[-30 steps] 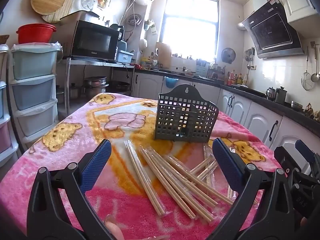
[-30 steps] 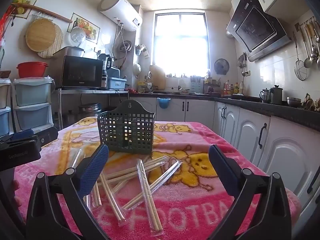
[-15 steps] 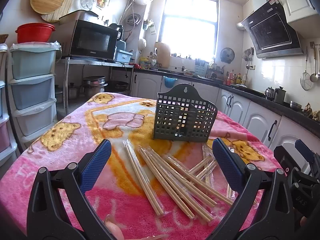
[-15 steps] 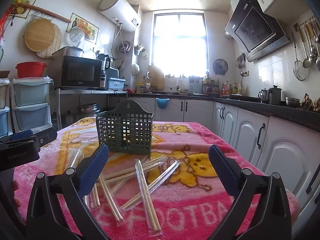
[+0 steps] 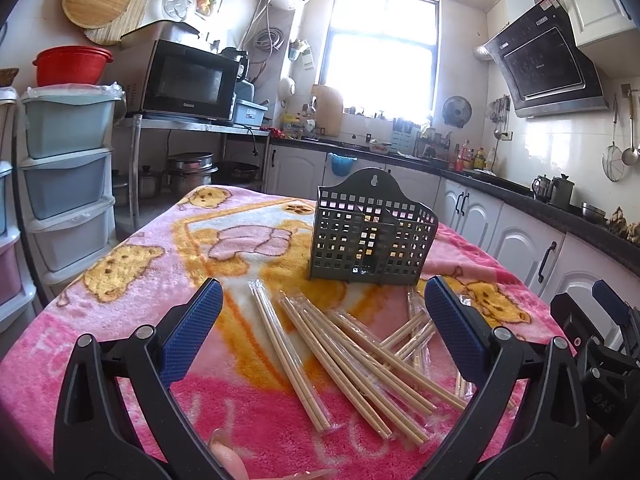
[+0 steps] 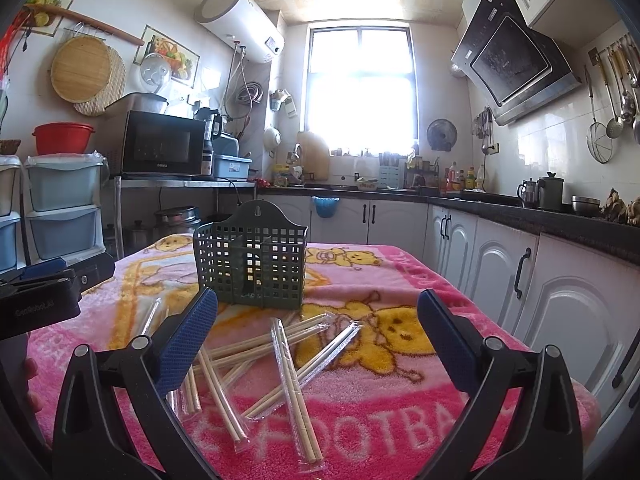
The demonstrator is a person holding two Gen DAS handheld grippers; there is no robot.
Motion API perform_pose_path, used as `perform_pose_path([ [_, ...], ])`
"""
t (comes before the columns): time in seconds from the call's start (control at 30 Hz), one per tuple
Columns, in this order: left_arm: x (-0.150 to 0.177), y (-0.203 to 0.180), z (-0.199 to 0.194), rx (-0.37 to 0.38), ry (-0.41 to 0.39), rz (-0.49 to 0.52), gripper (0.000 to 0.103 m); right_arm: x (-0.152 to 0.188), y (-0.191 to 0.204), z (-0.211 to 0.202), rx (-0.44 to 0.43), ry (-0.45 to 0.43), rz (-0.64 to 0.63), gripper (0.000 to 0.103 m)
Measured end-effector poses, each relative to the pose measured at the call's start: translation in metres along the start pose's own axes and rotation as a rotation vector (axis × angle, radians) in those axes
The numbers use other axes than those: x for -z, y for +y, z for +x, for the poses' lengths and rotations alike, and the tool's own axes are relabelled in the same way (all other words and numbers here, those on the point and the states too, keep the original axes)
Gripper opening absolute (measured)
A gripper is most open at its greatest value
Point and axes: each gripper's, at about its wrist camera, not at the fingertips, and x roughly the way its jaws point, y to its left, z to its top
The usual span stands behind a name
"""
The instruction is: Organize utensils
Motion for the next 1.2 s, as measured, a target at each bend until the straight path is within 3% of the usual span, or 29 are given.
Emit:
perform_pose_path([
  [0.67,0.000,0.007,-0.001,-0.007,0.006,-0.011,0.093,-0.003,0.007,0.000,-0.019,0.007,-0.019,0.097],
  [0.9,-0.002,0.019,0.003,-0.039,0.018,-0.034,0.093,-0.007,0.009,0.010,-0.062,0.028,-0.050,0.097],
  [1.2,-0.015,0.042,0.009,-0.106,0.027,-0.052,0.094,-0.015,0.023,0.042,-0.152,0.122,-0.126,0.097],
])
